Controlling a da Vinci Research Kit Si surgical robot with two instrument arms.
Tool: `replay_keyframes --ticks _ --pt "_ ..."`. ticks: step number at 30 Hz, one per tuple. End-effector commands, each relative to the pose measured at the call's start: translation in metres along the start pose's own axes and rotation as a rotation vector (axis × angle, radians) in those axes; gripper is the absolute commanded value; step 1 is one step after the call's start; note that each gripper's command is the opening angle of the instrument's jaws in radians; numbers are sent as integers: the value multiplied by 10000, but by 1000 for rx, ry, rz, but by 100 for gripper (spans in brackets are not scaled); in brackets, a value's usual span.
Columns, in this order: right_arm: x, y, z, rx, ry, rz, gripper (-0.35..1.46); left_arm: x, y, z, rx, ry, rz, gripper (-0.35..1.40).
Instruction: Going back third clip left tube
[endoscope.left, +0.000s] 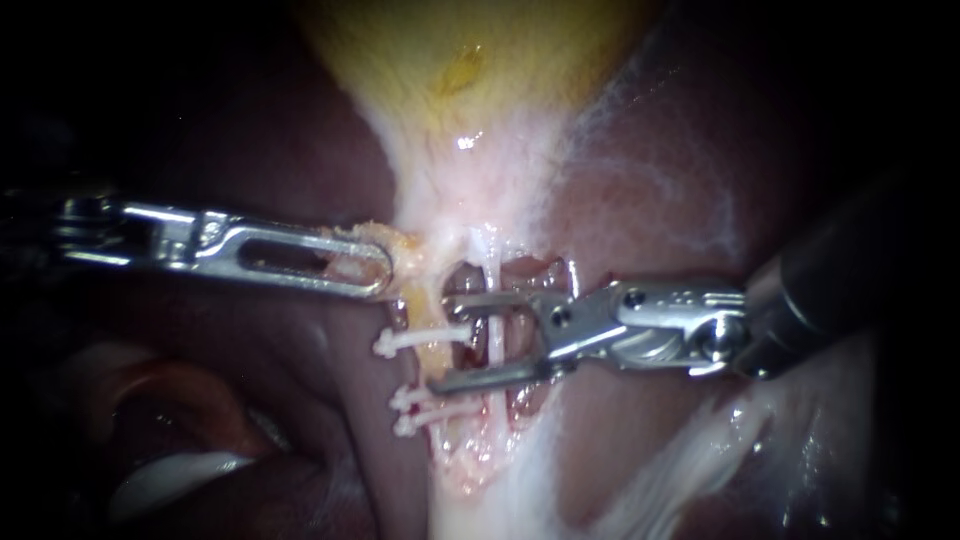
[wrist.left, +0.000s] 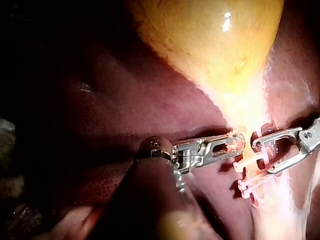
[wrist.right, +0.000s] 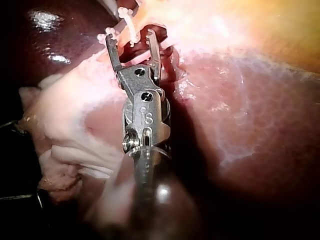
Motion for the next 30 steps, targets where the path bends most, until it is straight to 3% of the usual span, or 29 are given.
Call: replay_keyframes --ticks 1,15,30 --pt "1 0 -6 4 0 -1 50 0 0 0 0 0 0 -35" --pt "19 -10 -85 40 3 -54 50 0 1 -2 1 1 1 -35" --pt "29 -3 -115 40 2 -102 50 -1 5 0 1 1 1 -35"
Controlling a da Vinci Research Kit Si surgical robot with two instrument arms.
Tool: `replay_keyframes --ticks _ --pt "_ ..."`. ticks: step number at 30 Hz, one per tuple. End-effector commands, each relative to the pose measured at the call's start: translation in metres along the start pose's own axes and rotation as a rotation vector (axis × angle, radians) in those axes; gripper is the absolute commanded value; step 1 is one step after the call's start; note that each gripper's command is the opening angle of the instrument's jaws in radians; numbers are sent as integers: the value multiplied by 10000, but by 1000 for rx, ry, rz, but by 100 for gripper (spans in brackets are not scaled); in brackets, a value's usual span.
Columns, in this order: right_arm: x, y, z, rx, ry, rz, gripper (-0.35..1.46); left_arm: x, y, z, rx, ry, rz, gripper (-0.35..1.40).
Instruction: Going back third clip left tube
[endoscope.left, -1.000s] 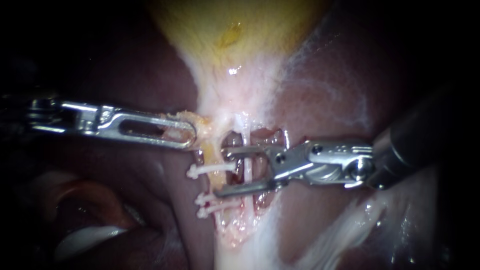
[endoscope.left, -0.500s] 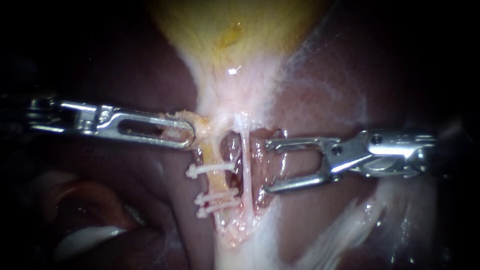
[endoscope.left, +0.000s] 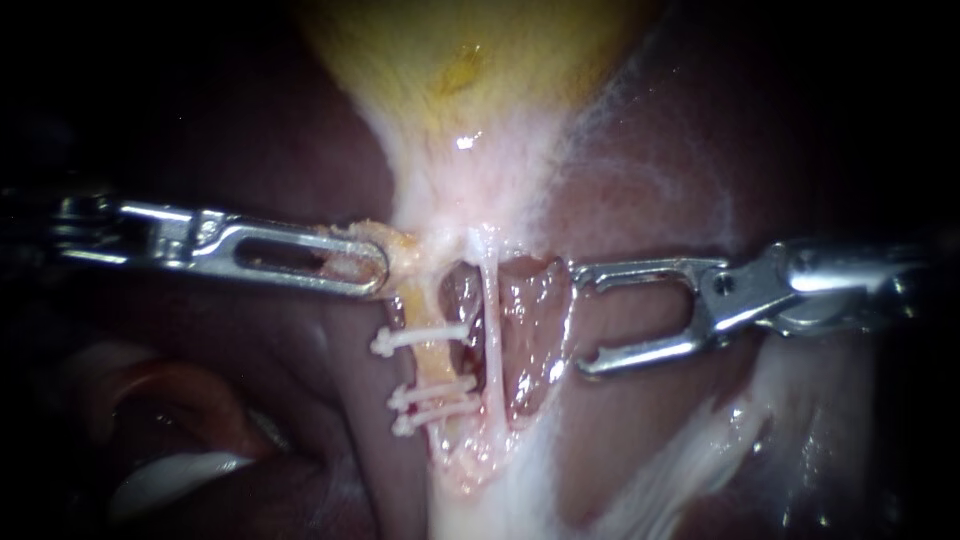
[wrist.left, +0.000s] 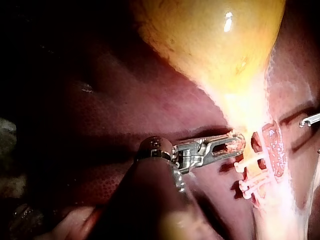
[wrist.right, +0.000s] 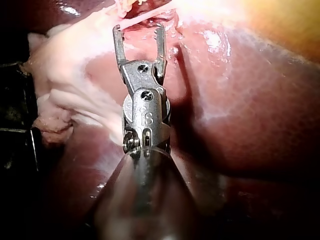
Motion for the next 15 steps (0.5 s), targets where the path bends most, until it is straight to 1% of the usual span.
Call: replay_keyframes --ticks 1,8,15 --pt "1 0 -1 -2 0 2 50 0 1 1 0 0 0 -35" --pt "2 1 -4 -2 -1 -8 50 -2 12 7 -2 -2 2 -35" --pt "3 2 -6 -3 -1 -7 50 -7 22 24 -6 -7 4 -35"
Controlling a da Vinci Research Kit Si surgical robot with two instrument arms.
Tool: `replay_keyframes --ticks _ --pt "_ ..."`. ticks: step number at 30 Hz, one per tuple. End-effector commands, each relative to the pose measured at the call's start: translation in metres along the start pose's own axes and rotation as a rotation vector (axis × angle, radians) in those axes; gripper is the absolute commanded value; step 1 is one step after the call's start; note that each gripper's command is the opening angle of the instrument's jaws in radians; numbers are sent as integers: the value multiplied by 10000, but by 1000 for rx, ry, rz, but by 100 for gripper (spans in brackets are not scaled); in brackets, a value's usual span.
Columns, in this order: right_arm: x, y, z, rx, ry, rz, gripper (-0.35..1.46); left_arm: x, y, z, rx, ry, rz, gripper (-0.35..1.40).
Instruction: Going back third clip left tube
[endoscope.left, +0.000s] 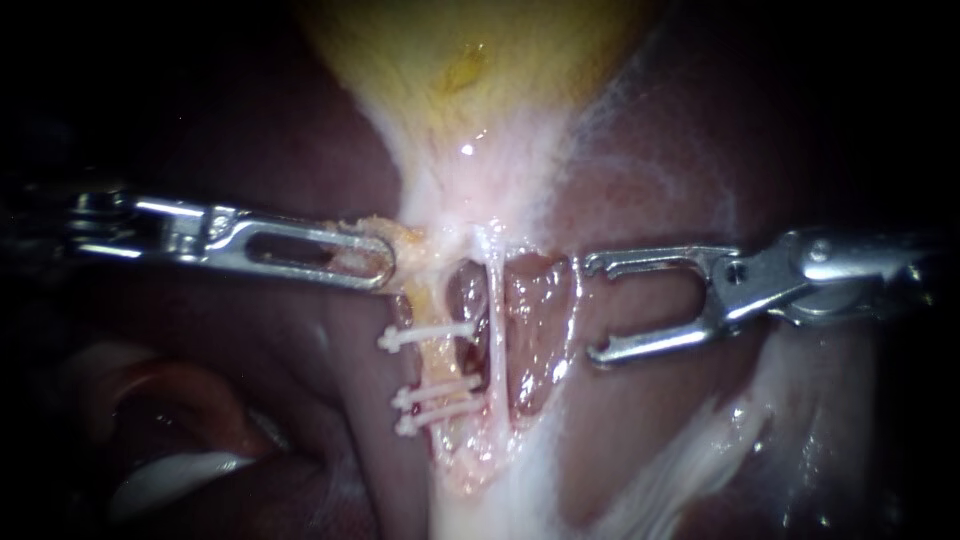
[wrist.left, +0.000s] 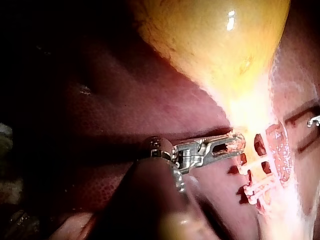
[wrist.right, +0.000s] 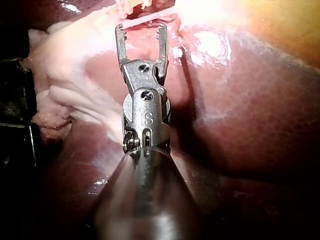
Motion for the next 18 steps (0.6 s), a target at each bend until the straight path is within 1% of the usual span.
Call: replay_keyframes --ticks 1,5,11,18 --pt "0 0 0 0 0 0 50 -2 1 4 -4 -2 -2 -35" --pt "0 0 0 -1 0 1 50 -3 3 14 -7 -5 -1 -35" --pt "0 0 0 -1 0 1 50 -2 7 22 -10 -8 1 -35" --pt "0 0 0 -1 0 1 50 -2 7 24 -10 -8 1 -35"
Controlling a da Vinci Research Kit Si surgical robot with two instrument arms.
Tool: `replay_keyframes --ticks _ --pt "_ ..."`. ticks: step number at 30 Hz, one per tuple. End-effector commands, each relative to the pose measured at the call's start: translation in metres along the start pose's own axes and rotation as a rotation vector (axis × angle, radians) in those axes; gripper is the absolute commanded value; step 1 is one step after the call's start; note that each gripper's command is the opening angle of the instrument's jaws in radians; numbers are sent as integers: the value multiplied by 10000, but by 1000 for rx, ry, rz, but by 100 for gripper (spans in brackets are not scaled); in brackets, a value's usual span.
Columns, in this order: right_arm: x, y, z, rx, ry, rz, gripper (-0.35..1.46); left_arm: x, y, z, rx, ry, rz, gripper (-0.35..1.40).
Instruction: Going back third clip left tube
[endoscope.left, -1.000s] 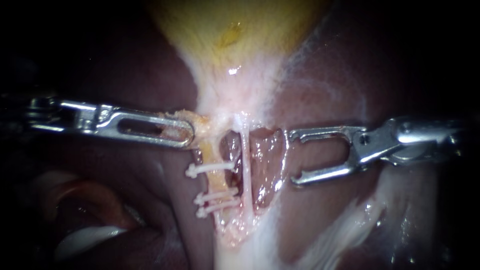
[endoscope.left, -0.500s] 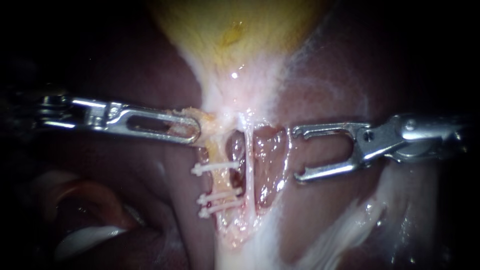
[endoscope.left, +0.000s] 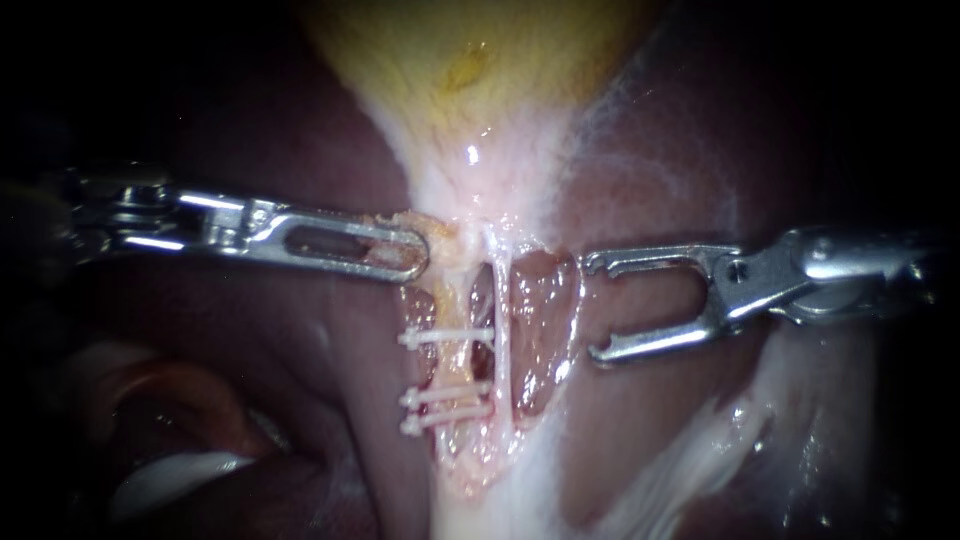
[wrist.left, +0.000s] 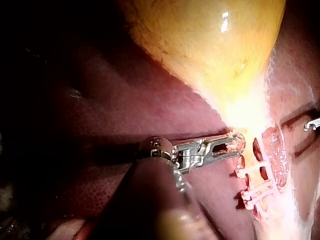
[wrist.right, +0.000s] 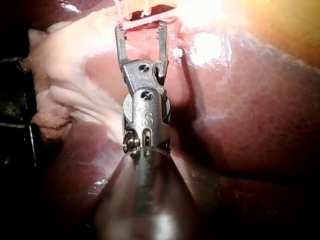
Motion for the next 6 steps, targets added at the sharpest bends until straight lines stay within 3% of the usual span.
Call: replay_keyframes --ticks 1,6 --pt "0 0 0 0 0 0 50 0 0 0 0 0 0 -35" --pt "1 -1 0 0 0 0 50 0 0 0 0 0 0 -35"
